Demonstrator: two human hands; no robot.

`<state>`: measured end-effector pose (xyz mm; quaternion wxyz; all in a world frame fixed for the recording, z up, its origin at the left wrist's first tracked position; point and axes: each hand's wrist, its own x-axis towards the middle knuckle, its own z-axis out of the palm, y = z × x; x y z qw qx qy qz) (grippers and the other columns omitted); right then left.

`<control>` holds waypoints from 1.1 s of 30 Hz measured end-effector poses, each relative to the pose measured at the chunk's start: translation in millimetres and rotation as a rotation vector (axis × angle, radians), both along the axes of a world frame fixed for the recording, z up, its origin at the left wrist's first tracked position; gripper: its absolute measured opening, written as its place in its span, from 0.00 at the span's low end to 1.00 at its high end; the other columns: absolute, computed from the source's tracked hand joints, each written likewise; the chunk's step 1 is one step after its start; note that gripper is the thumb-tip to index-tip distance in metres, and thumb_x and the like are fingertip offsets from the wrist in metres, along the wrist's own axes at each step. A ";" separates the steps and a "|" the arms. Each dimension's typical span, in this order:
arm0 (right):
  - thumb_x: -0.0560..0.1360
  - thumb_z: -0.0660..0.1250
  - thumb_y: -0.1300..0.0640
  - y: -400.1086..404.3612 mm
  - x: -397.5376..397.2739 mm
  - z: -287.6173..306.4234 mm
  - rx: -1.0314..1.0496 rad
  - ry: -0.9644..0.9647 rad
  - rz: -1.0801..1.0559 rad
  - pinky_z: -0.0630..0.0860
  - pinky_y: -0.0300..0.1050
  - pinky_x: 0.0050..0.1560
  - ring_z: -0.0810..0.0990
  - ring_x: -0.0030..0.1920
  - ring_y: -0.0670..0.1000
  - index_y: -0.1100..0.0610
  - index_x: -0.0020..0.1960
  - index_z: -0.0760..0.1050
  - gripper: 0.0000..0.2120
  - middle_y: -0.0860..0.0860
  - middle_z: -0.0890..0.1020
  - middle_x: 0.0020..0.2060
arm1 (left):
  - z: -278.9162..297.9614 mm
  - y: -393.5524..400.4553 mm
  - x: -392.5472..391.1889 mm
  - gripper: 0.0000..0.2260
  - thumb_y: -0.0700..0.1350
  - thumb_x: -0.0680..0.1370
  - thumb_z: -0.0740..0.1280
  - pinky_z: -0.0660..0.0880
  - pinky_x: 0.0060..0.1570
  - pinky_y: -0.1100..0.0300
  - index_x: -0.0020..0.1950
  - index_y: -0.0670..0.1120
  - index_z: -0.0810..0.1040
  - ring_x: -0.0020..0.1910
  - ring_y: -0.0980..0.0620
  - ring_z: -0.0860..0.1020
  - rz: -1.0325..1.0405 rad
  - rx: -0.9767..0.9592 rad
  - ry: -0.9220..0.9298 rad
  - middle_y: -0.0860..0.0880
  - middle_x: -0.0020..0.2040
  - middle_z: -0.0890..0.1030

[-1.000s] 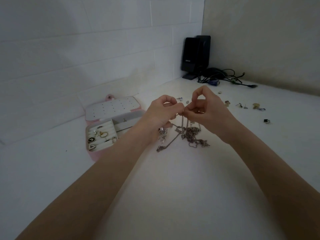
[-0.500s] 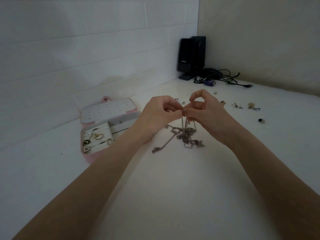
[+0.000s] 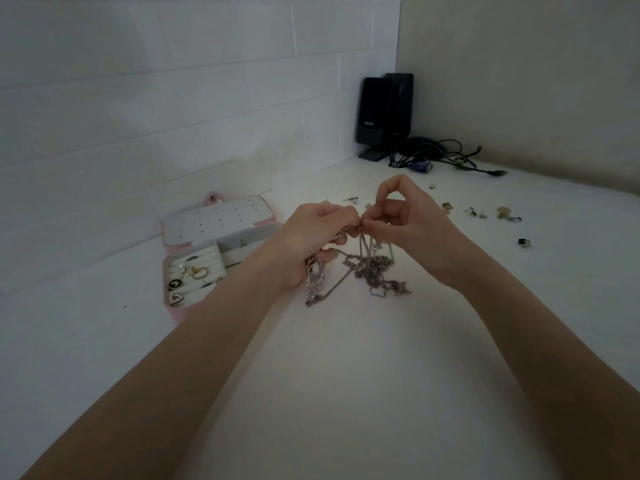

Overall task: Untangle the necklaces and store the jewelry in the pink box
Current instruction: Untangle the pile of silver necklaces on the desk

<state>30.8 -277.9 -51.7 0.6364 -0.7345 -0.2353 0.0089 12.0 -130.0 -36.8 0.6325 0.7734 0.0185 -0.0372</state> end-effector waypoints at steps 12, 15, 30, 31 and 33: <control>0.72 0.66 0.71 -5.1 3.7 -1.7 0.196 0.211 0.072 0.72 0.43 0.42 0.74 0.36 0.51 0.57 0.48 0.65 0.14 0.55 0.81 0.36 | 3.1 5.2 2.7 0.08 0.36 0.73 0.68 0.61 0.21 0.71 0.39 0.49 0.76 0.26 0.61 0.69 -0.074 0.116 -0.172 0.54 0.35 0.78; 0.72 0.66 0.71 -6.5 4.5 -2.3 0.177 0.208 0.058 0.72 0.45 0.44 0.73 0.37 0.52 0.57 0.49 0.66 0.14 0.54 0.81 0.35 | 7.6 8.7 2.8 0.07 0.36 0.73 0.70 0.63 0.21 0.70 0.42 0.47 0.75 0.23 0.63 0.70 -0.122 0.163 -0.218 0.51 0.38 0.80; 0.72 0.65 0.73 -4.2 4.0 -2.6 0.208 0.255 0.093 0.72 0.40 0.39 0.73 0.35 0.50 0.58 0.48 0.65 0.13 0.55 0.80 0.36 | -5.3 4.9 8.8 0.09 0.35 0.71 0.69 0.73 0.40 0.61 0.41 0.47 0.73 0.34 0.55 0.72 -0.058 -0.050 -0.036 0.51 0.34 0.74; 0.72 0.64 0.73 -4.0 3.6 -2.6 0.177 0.253 0.090 0.72 0.40 0.38 0.72 0.35 0.50 0.58 0.47 0.65 0.13 0.56 0.80 0.36 | -5.8 4.8 9.2 0.09 0.34 0.71 0.69 0.73 0.39 0.61 0.40 0.47 0.73 0.33 0.55 0.71 -0.049 -0.058 -0.013 0.51 0.33 0.74; 0.72 0.64 0.73 -3.2 2.3 -2.6 0.072 0.217 0.076 0.71 0.39 0.38 0.71 0.35 0.50 0.58 0.47 0.64 0.13 0.56 0.79 0.36 | -6.8 5.6 10.1 0.10 0.34 0.70 0.68 0.72 0.37 0.63 0.37 0.47 0.72 0.31 0.56 0.69 -0.043 -0.064 0.029 0.51 0.31 0.73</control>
